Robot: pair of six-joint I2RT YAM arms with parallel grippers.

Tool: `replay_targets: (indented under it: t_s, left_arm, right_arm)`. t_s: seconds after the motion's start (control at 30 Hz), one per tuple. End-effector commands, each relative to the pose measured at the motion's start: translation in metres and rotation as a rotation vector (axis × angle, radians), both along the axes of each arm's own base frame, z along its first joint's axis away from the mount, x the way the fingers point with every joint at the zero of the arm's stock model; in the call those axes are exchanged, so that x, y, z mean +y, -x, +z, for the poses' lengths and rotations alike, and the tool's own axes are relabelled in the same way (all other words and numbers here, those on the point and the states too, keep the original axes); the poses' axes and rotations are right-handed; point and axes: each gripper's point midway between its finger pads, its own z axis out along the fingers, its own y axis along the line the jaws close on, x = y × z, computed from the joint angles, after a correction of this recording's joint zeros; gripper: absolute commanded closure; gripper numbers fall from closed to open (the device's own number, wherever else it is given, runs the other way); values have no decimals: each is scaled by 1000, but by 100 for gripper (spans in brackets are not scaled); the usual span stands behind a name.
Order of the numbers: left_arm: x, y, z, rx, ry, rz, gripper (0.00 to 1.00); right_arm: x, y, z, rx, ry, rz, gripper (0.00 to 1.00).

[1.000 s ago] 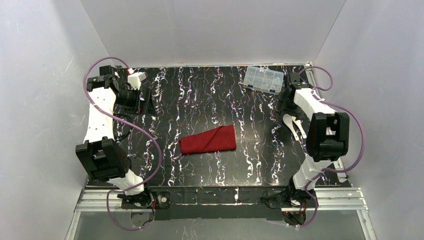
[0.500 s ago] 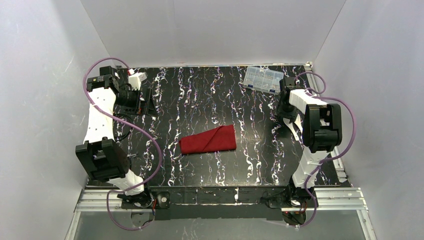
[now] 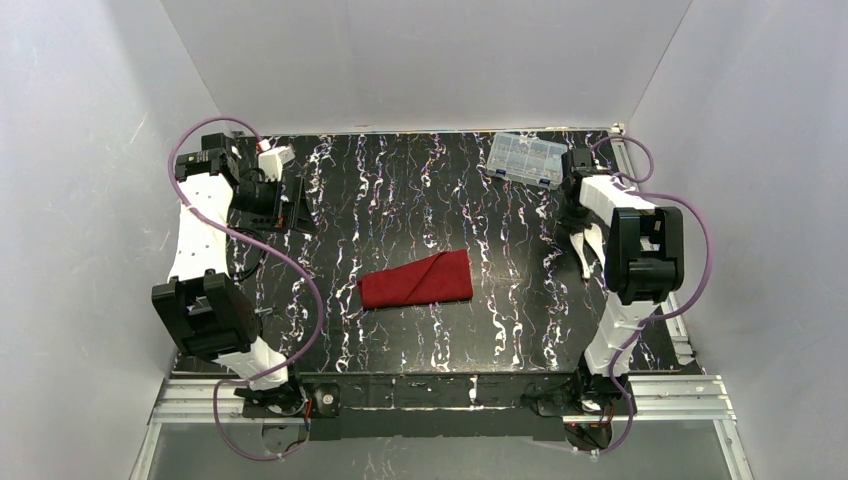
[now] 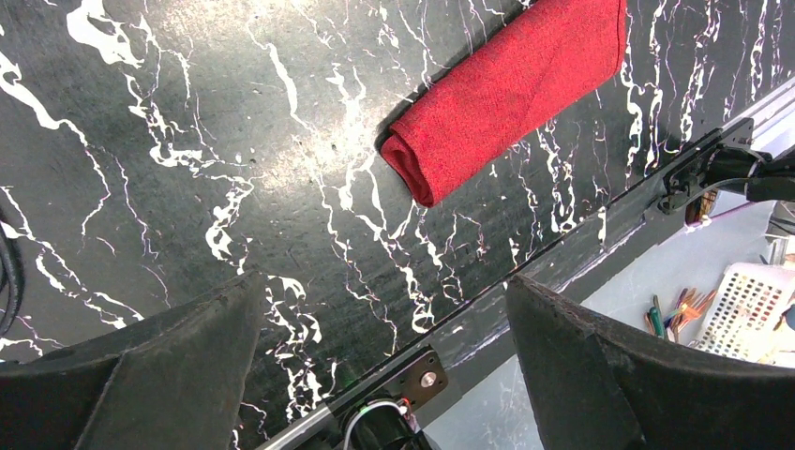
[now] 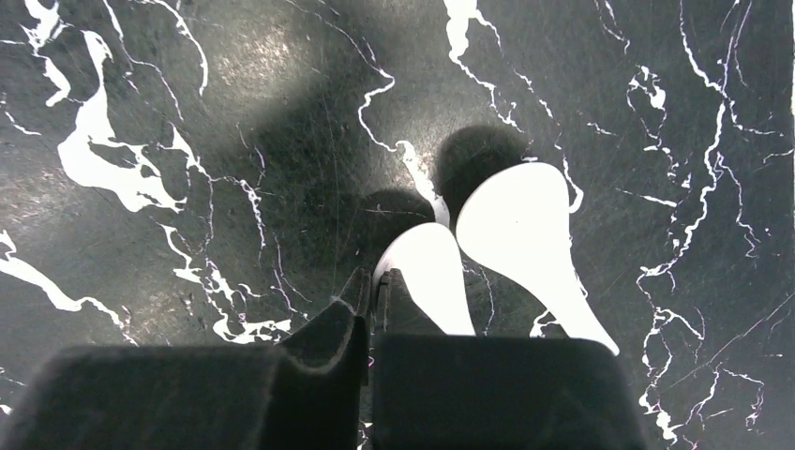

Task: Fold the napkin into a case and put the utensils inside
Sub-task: Pick up the spoon from the corner of the board, then pass from the right arm to the left

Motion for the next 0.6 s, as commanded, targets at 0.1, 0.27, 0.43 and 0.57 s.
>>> replay_targets:
  t_s: [0.1, 0.27, 0.43, 0.57]
  left_arm:
    - [-5, 6, 4, 23, 24, -10, 1]
    - [-11, 6, 6, 48, 65, -17, 1]
    - [-41, 14, 21, 23, 228, -78, 2]
    - [-82, 30, 28, -34, 253, -197, 2]
  right_arm:
    - [67, -7, -5, 7, -182, 186, 99]
    - [143, -3, 16, -3, -272, 456, 99]
    - [221, 2, 75, -109, -414, 627, 99]
    - [251, -1, 145, -267, -493, 524, 99]
